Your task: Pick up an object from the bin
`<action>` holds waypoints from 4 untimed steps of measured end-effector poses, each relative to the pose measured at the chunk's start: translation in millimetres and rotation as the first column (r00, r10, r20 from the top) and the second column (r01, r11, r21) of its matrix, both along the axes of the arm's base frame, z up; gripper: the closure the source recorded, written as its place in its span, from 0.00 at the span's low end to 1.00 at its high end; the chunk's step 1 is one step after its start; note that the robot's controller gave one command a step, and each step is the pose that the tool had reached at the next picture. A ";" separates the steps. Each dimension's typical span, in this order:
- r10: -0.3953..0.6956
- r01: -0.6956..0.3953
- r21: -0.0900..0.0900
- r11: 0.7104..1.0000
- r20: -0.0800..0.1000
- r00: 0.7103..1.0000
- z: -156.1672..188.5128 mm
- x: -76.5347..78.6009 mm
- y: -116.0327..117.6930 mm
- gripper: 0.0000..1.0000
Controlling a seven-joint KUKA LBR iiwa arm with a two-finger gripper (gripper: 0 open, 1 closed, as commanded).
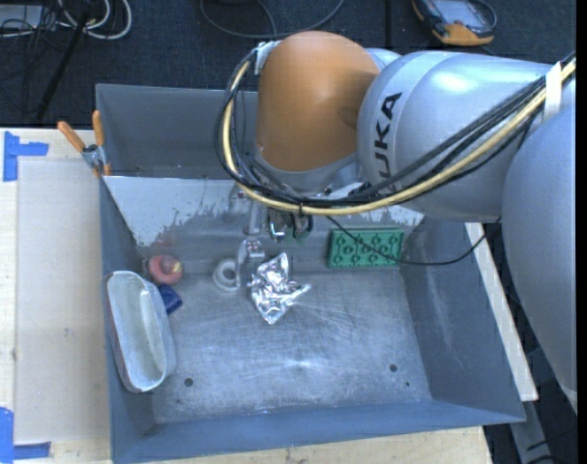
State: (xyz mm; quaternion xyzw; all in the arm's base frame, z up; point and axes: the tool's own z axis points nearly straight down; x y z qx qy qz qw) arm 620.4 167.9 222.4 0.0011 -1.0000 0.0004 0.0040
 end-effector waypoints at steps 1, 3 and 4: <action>0.192 -0.192 0.007 0.981 0.015 0.981 -148.1 -11.7 -120.1 0.00; 0.564 -0.564 0.000 0.826 0.011 0.825 -99.1 -1.1 -112.8 0.00; 0.677 -0.677 0.000 0.736 0.013 0.736 -147.6 2.9 -113.8 0.00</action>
Offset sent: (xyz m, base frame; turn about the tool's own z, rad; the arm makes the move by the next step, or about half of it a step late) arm -0.0149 -0.1218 -0.1524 -0.1984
